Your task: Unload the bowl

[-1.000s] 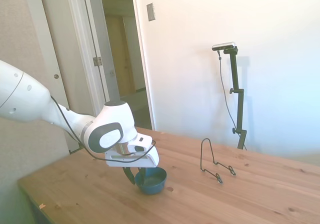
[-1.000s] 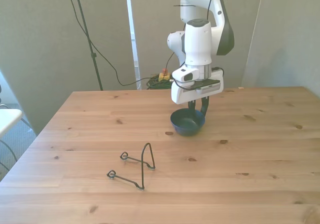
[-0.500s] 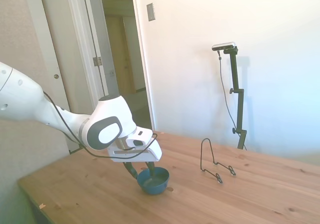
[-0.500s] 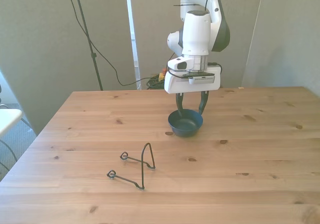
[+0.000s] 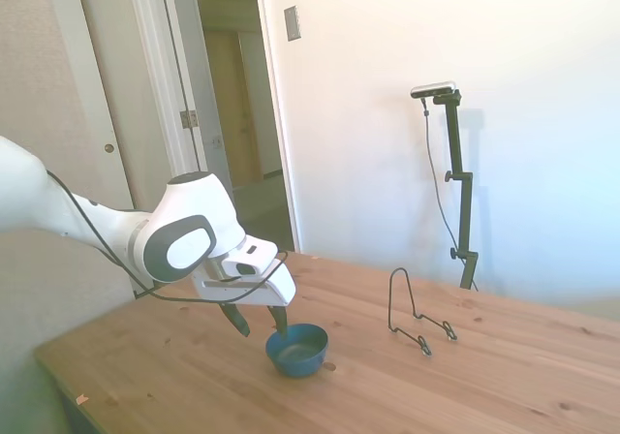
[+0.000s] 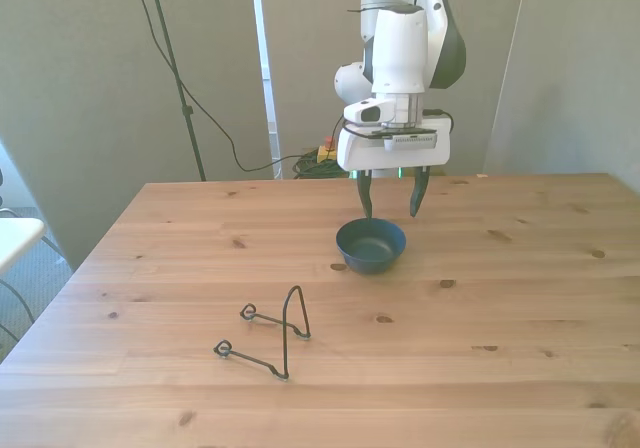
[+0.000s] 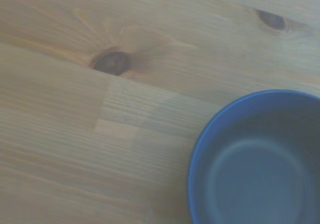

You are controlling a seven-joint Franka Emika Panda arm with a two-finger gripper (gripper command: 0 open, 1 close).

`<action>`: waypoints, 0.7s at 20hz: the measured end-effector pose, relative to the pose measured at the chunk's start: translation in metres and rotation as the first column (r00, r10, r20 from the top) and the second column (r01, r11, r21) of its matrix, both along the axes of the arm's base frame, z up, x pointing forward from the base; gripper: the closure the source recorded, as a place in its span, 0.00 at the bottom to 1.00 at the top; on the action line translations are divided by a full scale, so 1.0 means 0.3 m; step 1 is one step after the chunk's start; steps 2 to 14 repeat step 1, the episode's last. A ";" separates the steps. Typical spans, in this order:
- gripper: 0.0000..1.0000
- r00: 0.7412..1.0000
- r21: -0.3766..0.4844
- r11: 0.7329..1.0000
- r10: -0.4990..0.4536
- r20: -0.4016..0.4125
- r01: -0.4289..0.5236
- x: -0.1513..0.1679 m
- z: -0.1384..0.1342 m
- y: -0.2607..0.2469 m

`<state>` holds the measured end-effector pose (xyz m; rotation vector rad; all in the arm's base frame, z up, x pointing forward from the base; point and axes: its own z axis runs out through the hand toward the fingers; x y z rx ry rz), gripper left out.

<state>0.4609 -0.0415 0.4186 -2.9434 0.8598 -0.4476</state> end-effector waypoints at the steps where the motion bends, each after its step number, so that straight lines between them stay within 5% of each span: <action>1: 0.00 1.000 0.000 1.000 -0.004 0.008 0.004 -0.012 0.011 -0.005; 14: 0.00 1.000 0.000 1.000 -0.004 0.008 0.004 -0.012 0.011 -0.005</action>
